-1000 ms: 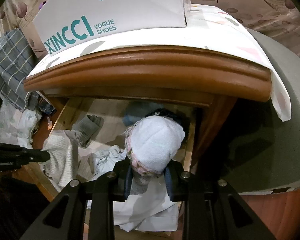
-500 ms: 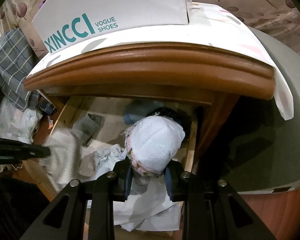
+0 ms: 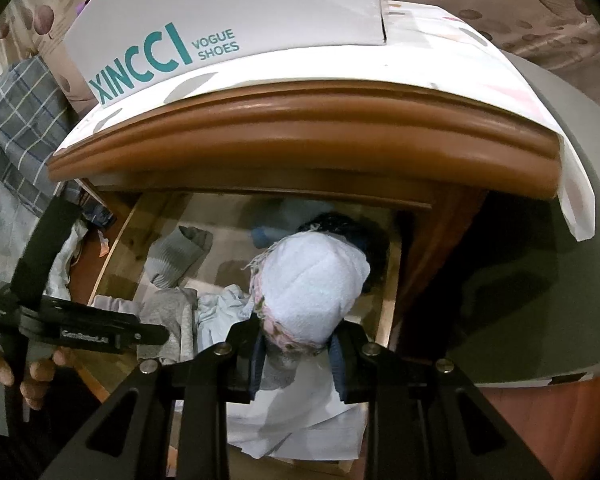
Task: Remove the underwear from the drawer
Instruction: 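Lift the grey underwear with the left gripper and carry it toward the box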
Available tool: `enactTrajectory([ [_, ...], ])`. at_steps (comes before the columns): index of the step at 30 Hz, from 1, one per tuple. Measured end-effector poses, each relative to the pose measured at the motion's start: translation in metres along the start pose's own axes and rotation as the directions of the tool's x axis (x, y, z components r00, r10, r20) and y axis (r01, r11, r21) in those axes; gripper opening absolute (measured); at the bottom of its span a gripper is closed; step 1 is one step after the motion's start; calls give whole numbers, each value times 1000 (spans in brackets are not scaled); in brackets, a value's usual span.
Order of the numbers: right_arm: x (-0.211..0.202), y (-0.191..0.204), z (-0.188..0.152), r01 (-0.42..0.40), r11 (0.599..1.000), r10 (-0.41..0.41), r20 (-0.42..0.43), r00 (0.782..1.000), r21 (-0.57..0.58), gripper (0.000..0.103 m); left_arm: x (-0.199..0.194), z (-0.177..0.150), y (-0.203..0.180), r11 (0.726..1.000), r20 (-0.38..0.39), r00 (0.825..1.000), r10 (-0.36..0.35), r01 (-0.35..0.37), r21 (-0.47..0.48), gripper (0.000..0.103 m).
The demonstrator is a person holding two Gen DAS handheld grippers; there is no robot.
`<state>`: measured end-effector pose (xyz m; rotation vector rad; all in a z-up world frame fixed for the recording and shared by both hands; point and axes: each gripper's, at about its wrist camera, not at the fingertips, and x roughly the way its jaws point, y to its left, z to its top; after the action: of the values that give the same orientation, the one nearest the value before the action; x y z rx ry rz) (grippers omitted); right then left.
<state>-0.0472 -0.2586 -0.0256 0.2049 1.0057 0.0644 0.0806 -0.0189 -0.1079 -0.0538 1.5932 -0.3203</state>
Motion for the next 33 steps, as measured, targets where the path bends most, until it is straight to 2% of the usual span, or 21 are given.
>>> enactTrajectory([
  [8, -4, -6, 1, 0, 1000, 0, 4, 1000, 24, 27, 25, 9, 10, 995, -56, 998, -14, 8, -98, 58],
  [9, -4, -6, 1, -2, 1000, 2, 5, 1000, 28, 27, 25, 9, 12, 995, -54, 999, -11, 6, -100, 50],
  [10, -4, -7, 2, -4, 999, 4, 6, 1000, 33, 27, 24, 8, 13, 995, -43, 999, 7, -11, -95, 35],
  [11, -4, -8, 2, -4, 999, 4, 5, 1000, 35, 27, 22, 8, 12, 997, -39, 999, 4, -7, -83, 27],
  [12, -5, -8, 2, -5, 999, 5, 5, 1000, 35, 27, 21, 8, 12, 997, -39, 999, -12, 9, -73, 20],
  [13, -5, -8, 2, -6, 999, 5, 6, 1000, 34, 27, 20, 8, 13, 998, -41, 999, -7, 4, -69, 18],
  [17, -7, -7, 1, -7, 1000, 7, 11, 1000, 30, 27, 11, 2, 12, 999, -14, 1000, 13, -14, -50, 16],
  [23, -8, -10, 0, -4, 999, 3, 13, 1000, 34, 27, -19, -7, 0, 1000, 68, 998, 13, -13, 0, 15],
  [29, -7, -5, 0, 9, 1000, -10, 8, 1000, 16, 27, -65, -19, -10, 997, 152, 988, 26, -37, 74, 15],
  [33, -3, -2, 0, 26, 1000, -26, -1, 1000, 9, 27, -91, -33, -20, 988, 214, 975, 50, -80, 135, 15],
])
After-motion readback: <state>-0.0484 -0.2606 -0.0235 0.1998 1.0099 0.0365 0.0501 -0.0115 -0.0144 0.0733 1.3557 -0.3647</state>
